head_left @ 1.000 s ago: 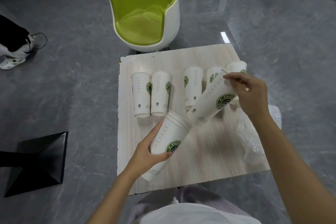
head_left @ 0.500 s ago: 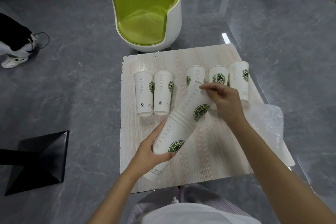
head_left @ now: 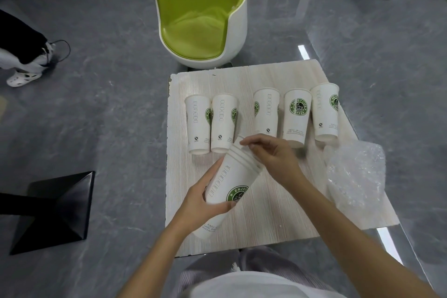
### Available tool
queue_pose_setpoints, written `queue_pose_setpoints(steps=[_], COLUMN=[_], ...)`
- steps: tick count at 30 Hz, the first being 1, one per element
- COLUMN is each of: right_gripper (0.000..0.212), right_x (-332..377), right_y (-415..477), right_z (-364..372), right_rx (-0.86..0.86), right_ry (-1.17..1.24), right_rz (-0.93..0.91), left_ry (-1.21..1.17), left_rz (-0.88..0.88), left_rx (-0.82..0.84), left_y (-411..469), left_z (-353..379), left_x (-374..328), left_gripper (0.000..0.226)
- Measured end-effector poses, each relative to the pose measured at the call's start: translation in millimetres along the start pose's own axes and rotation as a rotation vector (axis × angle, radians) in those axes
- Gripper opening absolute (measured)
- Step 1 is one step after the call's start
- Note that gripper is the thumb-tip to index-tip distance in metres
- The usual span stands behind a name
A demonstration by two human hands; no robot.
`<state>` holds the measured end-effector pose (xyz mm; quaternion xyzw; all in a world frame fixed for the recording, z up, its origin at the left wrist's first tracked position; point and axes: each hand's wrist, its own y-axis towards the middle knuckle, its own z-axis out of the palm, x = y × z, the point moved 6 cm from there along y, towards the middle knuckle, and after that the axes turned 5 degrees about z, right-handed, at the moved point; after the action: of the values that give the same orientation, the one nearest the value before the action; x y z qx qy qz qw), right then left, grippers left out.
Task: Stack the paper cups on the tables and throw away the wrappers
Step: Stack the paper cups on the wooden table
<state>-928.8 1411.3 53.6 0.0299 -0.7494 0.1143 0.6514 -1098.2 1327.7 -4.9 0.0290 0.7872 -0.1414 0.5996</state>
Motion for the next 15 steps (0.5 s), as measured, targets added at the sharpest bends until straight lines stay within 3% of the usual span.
queue_pose_setpoints(steps=[7, 15], right_gripper=[0.016, 0.026], right_x=[0, -4], right_y=[-3, 9], right_z=[20, 32], right_rx=[0.005, 0.018], right_ry=[-0.030, 0.021], right_rz=[-0.018, 0.023], left_ry=[0.001, -0.030], left_rz=[-0.029, -0.052], left_rx=[-0.021, -0.046], left_y=[3, 11], left_z=[-7, -15], left_x=[4, 8], left_gripper=[0.092, 0.094])
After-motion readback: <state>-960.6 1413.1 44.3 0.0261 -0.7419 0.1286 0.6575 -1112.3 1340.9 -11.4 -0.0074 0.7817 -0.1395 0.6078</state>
